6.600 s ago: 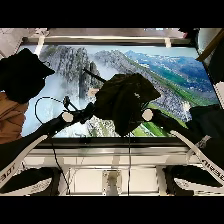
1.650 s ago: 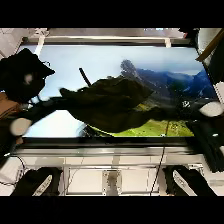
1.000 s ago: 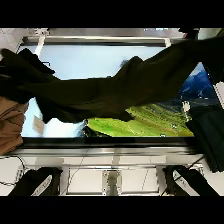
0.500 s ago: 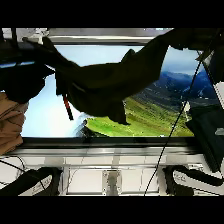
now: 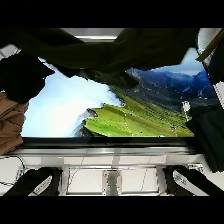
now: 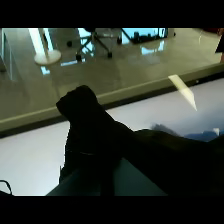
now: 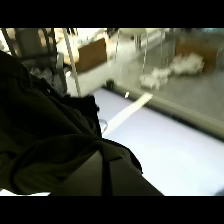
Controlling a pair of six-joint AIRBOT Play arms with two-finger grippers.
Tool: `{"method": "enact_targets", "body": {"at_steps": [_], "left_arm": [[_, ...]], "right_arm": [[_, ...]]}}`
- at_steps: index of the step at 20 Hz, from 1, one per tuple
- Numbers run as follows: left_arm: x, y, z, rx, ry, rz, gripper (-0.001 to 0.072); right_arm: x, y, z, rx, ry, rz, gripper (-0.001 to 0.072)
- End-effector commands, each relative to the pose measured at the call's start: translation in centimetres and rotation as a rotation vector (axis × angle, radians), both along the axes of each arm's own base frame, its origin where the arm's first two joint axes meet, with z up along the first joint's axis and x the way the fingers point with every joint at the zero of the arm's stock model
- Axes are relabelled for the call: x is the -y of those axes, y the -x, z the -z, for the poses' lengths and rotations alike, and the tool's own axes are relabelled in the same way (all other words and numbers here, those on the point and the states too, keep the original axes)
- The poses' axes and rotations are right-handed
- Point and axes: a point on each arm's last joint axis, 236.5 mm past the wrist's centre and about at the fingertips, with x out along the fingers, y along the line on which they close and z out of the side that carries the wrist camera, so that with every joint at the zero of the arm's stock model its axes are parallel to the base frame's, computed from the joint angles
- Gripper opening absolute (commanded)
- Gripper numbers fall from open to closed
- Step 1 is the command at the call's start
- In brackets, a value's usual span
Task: Fold the clothes and pants, and hang the long-sleeved shirts on hangers.
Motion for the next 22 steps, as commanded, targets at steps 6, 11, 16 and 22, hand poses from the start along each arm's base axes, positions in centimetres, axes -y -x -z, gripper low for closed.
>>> {"method": "enact_targets", "body": {"at_steps": [6, 11, 16, 22], "left_arm": [[-1.8, 6.9, -1.7, 0.038, 0.037, 0.004, 0.0016], [0.1, -3.9, 11.0, -0.416, -0.122, -0.044, 0.0016], [-0.4, -16.4, 26.5, -0.751, -0.283, -0.154, 0.0017], [-2.8, -26.9, 39.7, -0.819, -0.223, -0.248, 0.0017]], "right_arm": [[4.0, 8.4, -6.7, 0.292, -0.046, 0.238, -0.0004], [4.4, -7.2, 6.1, -0.156, 0.023, 0.23, -0.0003], [4.8, -21.4, 26.9, -0.662, 0.121, 0.186, -0.0001], [5.9, -30.3, 40.5, -0.826, 0.089, 0.245, -0.0001]]}}
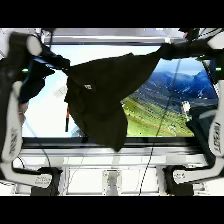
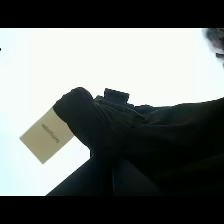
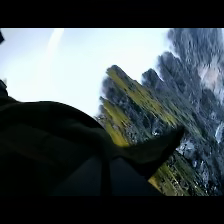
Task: Fold the clothes and pants, and hang the long-sleeved shirts on hangers.
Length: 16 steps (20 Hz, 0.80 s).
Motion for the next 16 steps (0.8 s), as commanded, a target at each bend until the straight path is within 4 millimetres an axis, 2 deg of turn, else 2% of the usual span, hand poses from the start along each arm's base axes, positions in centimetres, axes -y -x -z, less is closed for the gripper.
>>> {"method": "enact_targets", "body": {"at_steps": [1, 3, 4, 6, 9, 10, 12, 13, 14, 16], "left_arm": [[-1.7, -4.3, 5.3, 0.011, 0.003, -0.053, 0.0017], [-2.4, -3.9, 4.8, 0.005, 0.001, -0.066, 0.0017], [-2.9, -3.2, 4.6, -0.015, -0.003, -0.076, 0.0017], [-4.6, -1.1, 3.7, -0.072, -0.049, -0.086, 0.0017], [-6.6, 3.0, 1.2, -0.149, -0.08, -0.107, 0.0017], [-7.2, 4.6, 0.6, -0.183, -0.092, -0.105, 0.0017], [-8.6, 7.7, -0.2, -0.264, -0.102, -0.13, 0.0017], [-9.1, 8.8, -0.2, -0.288, -0.106, -0.133, 0.0017], [-9.3, 9.4, 0.0, -0.299, -0.106, -0.137, 0.0017], [-9.3, 11.0, 2.2, -0.367, -0.114, -0.134, 0.0017]], "right_arm": [[0.1, -2.9, 6.6, -0.065, 0.014, -0.004, -0.0001], [-1.7, -1.1, 6.6, -0.082, 0.039, -0.099, -0.0002], [-3.1, 0.4, 6.4, -0.097, 0.056, -0.165, -0.0002], [-6.1, 4.7, 5.1, -0.128, 0.123, -0.301, -0.0002], [-9.9, 10.5, 1.9, -0.104, 0.228, -0.434, -0.0002], [-11.2, 13.4, 1.6, -0.13, 0.245, -0.499, -0.0002], [-13.6, 18.5, 2.5, -0.204, 0.253, -0.589, -0.0001], [-14.8, 20.6, 3.7, -0.238, 0.256, -0.626, -0.0001], [-15.6, 22.1, 5.3, -0.28, 0.259, -0.649, -0.0001], [-17.0, 24.5, 9.4, -0.378, 0.263, -0.66, -0.0001]]}}
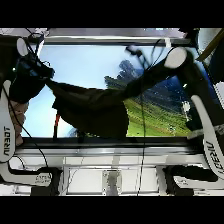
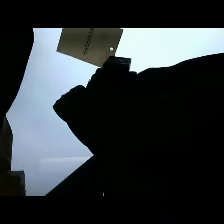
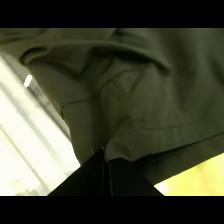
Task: Fold the clothes and pants, and hang the long-sleeved shirts on hangers.
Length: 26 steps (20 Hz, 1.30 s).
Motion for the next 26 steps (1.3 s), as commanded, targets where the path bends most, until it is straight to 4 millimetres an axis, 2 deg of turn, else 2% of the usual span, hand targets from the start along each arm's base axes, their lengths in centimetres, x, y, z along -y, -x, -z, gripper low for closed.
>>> {"method": "enact_targets", "body": {"at_steps": [1, 4, 6, 9, 12, 15, 16, 17, 18, 19, 21, 22, 24, 26], "left_arm": [[-0.7, 4.4, 3.1, -0.157, -0.011, -0.006, 0.0017], [-1.0, 6.6, 7.9, -0.203, -0.016, 0.002, 0.0017], [-1.0, 8.1, 10.1, -0.192, -0.01, -0.005, 0.0016], [-0.7, 9.1, 12.9, -0.104, 0.018, -0.048, 0.0017], [-0.4, 8.9, 15.8, -0.048, 0.033, -0.039, 0.0018], [-0.2, 8.0, 16.4, -0.007, 0.048, -0.053, 0.0019], [-0.2, 7.9, 16.3, -0.002, 0.049, -0.052, 0.0095], [-0.3, 8.0, 16.2, -0.002, 0.045, -0.051, 0.0427], [-0.3, 8.1, 16.0, -0.004, 0.046, -0.059, 0.0691], [-0.4, 8.3, 15.5, -0.003, 0.046, -0.064, 0.0699], [-0.4, 8.2, 13.2, 0.05, 0.049, -0.065, 0.0704], [-0.4, 8.0, 11.2, 0.104, 0.053, -0.063, 0.0704], [-0.5, 8.0, 6.8, 0.226, 0.058, -0.06, 0.0704], [-0.9, 9.0, 2.3, 0.351, 0.056, -0.073, 0.0704]], "right_arm": [[-2.2, 5.4, 5.9, -0.134, 0.065, -0.029, -0.0001], [-2.6, 7.0, 10.8, -0.191, 0.092, 0.03, -0.0001], [-2.5, 7.0, 13.1, -0.187, 0.094, 0.068, -0.0001], [-2.8, 5.4, 14.6, -0.139, 0.074, 0.127, -0.0002], [-2.8, 5.1, 16.0, -0.158, 0.089, 0.135, -0.0001], [-2.7, 5.5, 16.2, -0.176, 0.099, 0.127, 0.0005], [-2.5, 6.1, 15.9, -0.191, 0.109, 0.111, 0.0044], [-2.3, 6.9, 15.3, -0.214, 0.12, 0.087, 0.0176], [-1.8, 7.9, 14.5, -0.24, 0.138, 0.054, 0.0336], [-1.0, 8.9, 13.3, -0.258, 0.172, 0.011, 0.044], [1.4, 9.6, 10.5, -0.225, 0.257, -0.052, 0.044], [2.8, 9.0, 8.9, -0.158, 0.301, -0.057, 0.044], [5.9, 6.4, 5.9, 0.005, 0.354, 0.001, 0.0441], [9.4, 4.4, 3.7, 0.079, 0.35, 0.117, 0.0452]]}}
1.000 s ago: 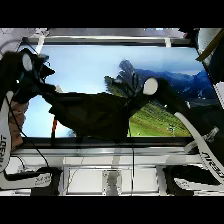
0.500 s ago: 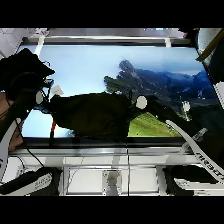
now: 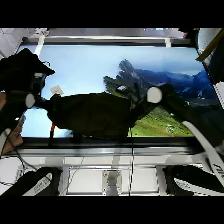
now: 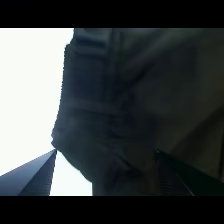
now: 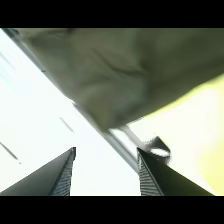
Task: Fold the clothes and pants, and hang the long-sleeved shirts on hangers.
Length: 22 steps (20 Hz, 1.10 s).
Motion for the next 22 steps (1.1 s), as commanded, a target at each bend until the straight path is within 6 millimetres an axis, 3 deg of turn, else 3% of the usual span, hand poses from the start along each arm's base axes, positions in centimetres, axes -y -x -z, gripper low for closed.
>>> {"method": "enact_targets", "body": {"at_steps": [1, 3, 4, 8, 9, 10, 12, 16, 22], "left_arm": [[-0.6, 1.5, -7.3, 0.208, 0.001, -0.028, 0.0704], [-0.6, 3.0, -10.9, 0.315, 0.009, -0.028, 0.0704], [-0.7, 3.7, -12.5, 0.364, 0.015, -0.033, 0.0704], [-0.8, 6.1, -16.4, 0.499, 0.069, -0.08, 0.0704], [-0.8, 6.5, -16.9, 0.517, 0.078, -0.087, 0.0704], [-0.8, 6.7, -17.3, 0.529, 0.079, -0.086, 0.0704], [-0.8, 6.8, -17.3, 0.53, 0.079, -0.086, 0.0704], [-0.8, 7.0, -16.2, 0.486, 0.11, -0.121, 0.0703], [-1.0, 8.4, -14.2, 0.386, 0.113, -0.155, 0.0703]], "right_arm": [[7.0, -2.5, -3.6, 0.13, 0.073, 0.142, 0.0453], [9.7, -3.6, -2.6, 0.053, 0.0, 0.34, 0.0512], [9.7, -3.8, -1.4, -0.023, -0.1, 0.43, 0.0511], [6.9, -5.2, 2.7, -0.271, -0.611, 0.688, 0.0522], [6.6, -5.3, 4.3, -0.302, -0.651, 0.739, 0.0663], [6.2, -4.9, 6.1, -0.343, -0.657, 0.774, 0.072], [5.2, -3.9, 8.8, -0.386, -0.629, 0.738, 0.072], [3.1, -4.6, 12.0, -0.381, -0.615, 0.719, 0.072], [-0.4, -4.8, 13.9, -0.372, -0.602, 0.659, 0.0699]]}}
